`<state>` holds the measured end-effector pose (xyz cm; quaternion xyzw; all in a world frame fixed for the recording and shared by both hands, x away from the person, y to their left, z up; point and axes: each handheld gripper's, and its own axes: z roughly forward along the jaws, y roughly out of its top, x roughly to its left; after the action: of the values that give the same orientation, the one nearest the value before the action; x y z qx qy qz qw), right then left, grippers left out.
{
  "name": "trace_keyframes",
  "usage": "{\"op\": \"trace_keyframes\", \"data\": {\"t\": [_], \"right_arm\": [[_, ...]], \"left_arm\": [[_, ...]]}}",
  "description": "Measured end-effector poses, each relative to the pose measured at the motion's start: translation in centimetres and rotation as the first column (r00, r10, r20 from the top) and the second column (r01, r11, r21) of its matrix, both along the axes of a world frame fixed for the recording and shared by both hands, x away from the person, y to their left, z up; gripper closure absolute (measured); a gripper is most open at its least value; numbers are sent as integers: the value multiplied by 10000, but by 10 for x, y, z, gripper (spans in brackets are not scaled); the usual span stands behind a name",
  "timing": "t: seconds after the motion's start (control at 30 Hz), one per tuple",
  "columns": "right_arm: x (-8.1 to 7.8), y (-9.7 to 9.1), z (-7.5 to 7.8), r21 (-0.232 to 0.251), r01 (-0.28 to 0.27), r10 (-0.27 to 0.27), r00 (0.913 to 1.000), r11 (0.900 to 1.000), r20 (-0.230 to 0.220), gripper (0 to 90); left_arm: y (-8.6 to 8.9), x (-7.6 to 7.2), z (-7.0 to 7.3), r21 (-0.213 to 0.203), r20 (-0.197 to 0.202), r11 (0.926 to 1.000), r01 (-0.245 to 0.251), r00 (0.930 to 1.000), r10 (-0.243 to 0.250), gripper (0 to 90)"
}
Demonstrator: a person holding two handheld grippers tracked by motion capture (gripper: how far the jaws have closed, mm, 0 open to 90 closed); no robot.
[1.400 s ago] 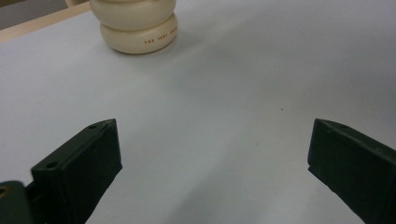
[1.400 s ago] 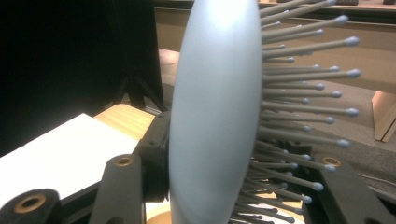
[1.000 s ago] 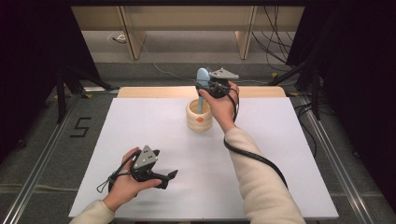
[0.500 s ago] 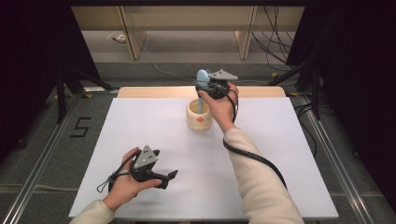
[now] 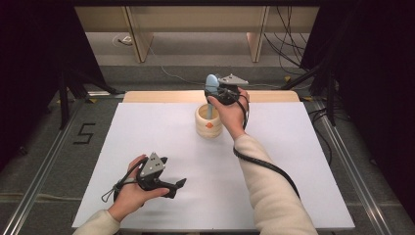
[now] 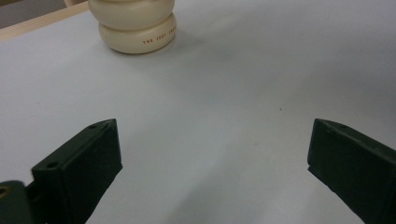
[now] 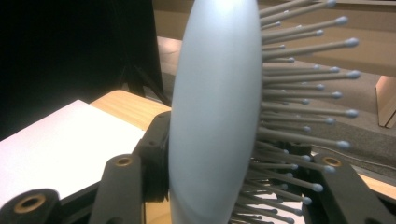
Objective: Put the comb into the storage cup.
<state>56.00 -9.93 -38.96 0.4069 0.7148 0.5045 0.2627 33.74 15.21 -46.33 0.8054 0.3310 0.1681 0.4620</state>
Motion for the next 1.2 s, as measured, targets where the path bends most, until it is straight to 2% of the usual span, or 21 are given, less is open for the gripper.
{"op": "trace_keyframes", "data": {"t": [0.47,1.2], "right_arm": [[1,1,-5,-40,-30,29,9999,10000,-160,501],[5,-15,-8,363,570,-557,9978,9977,-348,451]], "left_arm": [[0,0,0,-46,9,10000,-2,10000,2,24],[0,0,0,-59,-5,10000,9,10000,-9,28]]}}
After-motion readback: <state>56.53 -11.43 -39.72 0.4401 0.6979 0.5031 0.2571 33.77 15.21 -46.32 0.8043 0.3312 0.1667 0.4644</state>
